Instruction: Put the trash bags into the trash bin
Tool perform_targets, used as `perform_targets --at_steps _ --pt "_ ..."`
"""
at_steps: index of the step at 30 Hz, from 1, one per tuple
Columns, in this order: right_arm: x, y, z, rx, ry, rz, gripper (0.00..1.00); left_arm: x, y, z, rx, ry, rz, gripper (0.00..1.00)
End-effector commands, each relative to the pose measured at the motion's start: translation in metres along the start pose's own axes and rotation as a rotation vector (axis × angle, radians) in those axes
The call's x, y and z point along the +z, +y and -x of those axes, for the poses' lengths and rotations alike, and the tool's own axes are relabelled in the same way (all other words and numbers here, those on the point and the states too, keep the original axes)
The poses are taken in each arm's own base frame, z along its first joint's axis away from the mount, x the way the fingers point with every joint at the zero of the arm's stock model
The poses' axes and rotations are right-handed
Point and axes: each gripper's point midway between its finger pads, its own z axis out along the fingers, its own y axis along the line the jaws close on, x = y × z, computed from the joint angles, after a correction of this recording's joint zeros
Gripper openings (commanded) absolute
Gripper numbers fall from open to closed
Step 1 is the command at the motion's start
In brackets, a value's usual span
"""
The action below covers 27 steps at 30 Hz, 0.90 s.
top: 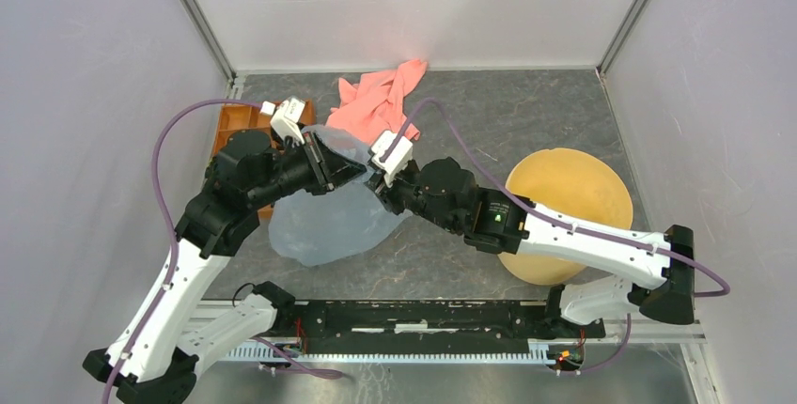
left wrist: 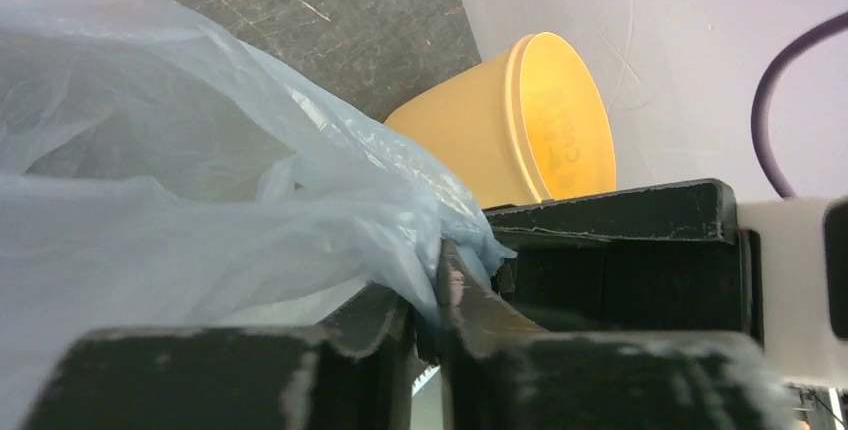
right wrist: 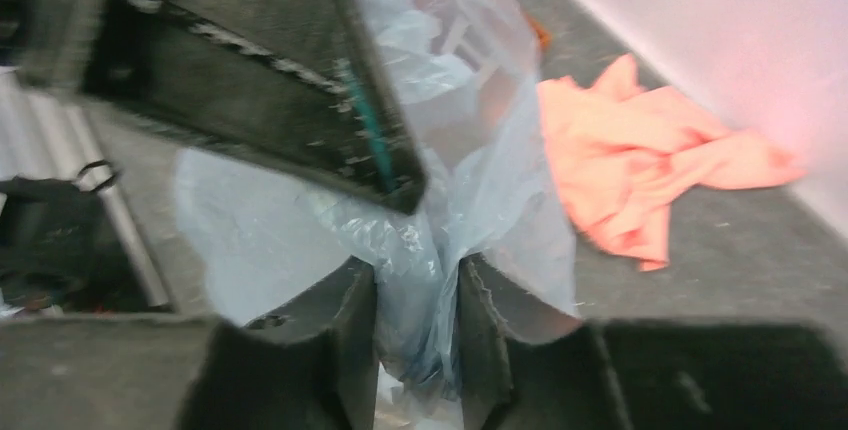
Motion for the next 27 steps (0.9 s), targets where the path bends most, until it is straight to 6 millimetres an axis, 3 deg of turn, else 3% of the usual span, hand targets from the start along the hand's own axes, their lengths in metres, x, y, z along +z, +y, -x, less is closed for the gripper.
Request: perform_targets --at_steps 1,4,7,11,14,18,21,24,27 --pt "-0.008 -0.041 0.020 0.017 -0.098 -0.214 0.23 -0.015 -0.022 0.015 0.068 -0.038 -0.055 0.32" --pt "-0.010 -0.053 0.011 0.109 -0.114 -0.183 0.01 -0.027 -0.022 0.025 0.078 -0.094 -0.019 0.67" --pt "-0.007 -0.060 -0.001 0.249 -0.110 -0.034 0.00 -0.041 -0.021 0.037 0.094 -0.156 0.021 0.93" --pt "-0.024 -0.077 0.016 0.319 -0.156 0.052 0.01 -0.068 -0.033 0.062 0.137 -0.262 0.053 1.00" --pt "-0.055 -0.117 0.049 0.308 -0.208 -0.068 0.00 -0.088 -0.051 0.080 0.177 -0.334 0.032 1.00" --pt "-0.136 -0.182 0.099 0.228 -0.302 -0.446 0.01 -0.097 -0.061 0.090 0.179 -0.379 0.017 1.00" --pt "-0.215 -0.212 0.129 0.199 -0.409 -0.676 0.01 -0.084 -0.056 0.087 0.145 -0.354 0.018 1.00" --pt "-0.286 -0.223 0.146 0.225 -0.518 -0.818 0.01 -0.057 -0.057 0.076 0.101 -0.277 -0.031 1.00" --pt "-0.340 -0.223 0.155 0.231 -0.626 -0.876 0.01 -0.021 -0.063 0.060 0.027 -0.183 -0.153 0.99"
